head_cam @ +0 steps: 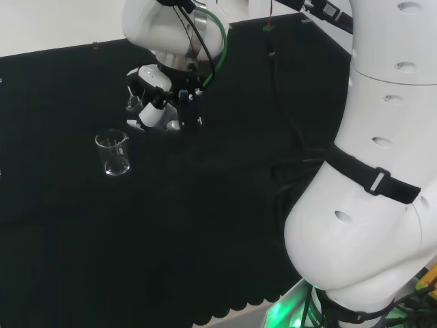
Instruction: Place the beaker back on the table.
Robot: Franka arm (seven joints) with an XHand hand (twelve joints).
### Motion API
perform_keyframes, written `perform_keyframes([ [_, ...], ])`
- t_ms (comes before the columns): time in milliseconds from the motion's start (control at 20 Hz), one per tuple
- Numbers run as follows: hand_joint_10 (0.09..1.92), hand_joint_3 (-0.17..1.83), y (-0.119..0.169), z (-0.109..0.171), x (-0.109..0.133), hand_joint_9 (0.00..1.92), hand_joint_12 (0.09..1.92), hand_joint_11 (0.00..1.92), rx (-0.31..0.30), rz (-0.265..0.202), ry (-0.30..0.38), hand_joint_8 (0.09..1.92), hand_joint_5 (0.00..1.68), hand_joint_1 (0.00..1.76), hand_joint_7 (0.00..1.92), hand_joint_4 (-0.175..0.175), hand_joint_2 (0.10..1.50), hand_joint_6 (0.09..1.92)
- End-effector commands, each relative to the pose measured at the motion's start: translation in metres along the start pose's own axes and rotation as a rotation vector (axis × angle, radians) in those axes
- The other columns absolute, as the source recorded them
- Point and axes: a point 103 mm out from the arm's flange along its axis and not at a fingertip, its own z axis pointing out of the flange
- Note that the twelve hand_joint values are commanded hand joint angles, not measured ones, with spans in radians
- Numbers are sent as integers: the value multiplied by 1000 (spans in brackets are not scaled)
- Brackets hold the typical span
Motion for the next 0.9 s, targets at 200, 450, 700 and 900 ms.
perform_keyframes([
  [200, 1487, 1190, 3, 15, -3, 1572, 1284, 1267, -12, -4, 46, 1920, 799, 1389, 1480, -175, 498, 1920],
  [450, 1482, 1190, 2, 22, -5, 1572, 1281, 1268, -61, 1, 95, 1920, 798, 1388, 1480, -175, 498, 1920],
  [700, 1464, 1186, 1, 27, -8, 1575, 1269, 1273, -103, 18, 137, 1920, 793, 1384, 1477, -175, 500, 1920],
  [900, 1446, 1185, 0, 35, -19, 1577, 1258, 1278, -135, 61, 177, 1920, 789, 1377, 1475, -175, 500, 1920],
])
